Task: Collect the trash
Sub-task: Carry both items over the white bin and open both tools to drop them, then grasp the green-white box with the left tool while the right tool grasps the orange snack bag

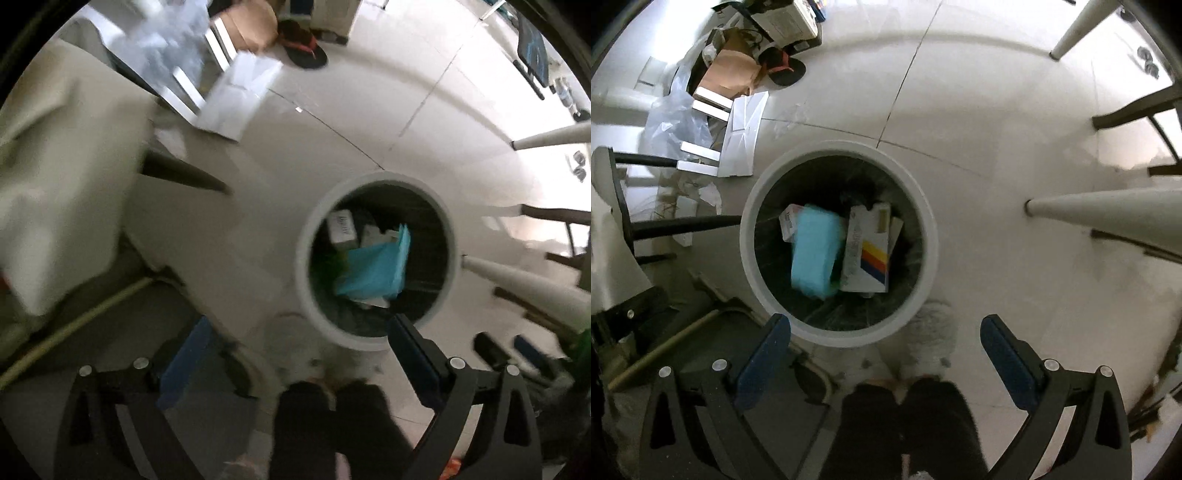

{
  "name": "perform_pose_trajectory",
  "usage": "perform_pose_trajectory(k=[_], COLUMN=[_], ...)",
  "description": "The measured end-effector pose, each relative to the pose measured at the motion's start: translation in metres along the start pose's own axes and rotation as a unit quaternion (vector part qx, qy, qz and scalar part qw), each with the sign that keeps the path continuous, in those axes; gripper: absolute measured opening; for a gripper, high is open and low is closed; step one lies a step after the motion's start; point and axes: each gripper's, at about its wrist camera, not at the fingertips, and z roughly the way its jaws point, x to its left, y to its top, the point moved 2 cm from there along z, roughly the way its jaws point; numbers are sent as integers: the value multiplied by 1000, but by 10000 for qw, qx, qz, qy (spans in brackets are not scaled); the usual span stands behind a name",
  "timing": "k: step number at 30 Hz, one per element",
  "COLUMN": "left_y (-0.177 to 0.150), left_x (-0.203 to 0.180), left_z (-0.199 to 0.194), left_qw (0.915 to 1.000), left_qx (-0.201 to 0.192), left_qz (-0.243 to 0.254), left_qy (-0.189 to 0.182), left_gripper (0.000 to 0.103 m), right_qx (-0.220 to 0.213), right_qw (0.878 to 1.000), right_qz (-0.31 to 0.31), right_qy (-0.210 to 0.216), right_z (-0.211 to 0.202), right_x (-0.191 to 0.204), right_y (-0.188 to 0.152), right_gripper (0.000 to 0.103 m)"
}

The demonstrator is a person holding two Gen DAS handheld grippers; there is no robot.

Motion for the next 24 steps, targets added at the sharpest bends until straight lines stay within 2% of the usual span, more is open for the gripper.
perform_pose_trajectory(k=[2,7,13,24], left_y=[-10,-25,-43,-76], left_x=[1,-1,-10,-2], left_z=[-17,-61,-122,-237], left_qw=[9996,9989,9978,9957], left_qx=[-148,-332,-525,-835], left_qz=[75,150,268,240], left_qy=[208,298,301,320], left_gripper=[99,99,99,99], right_qx=[-62,-196,-346,-527], right_qw=[10000,9995,9989,9978], right_qz=[-27,-127,-112,-270], right_qy=[-57,-233,-309,-287], right_z=[-16,-64,-136,-280], right_x=[1,10,17,40], right_y=[-4,-18,-36,-67], right_gripper=[103,103,103,103])
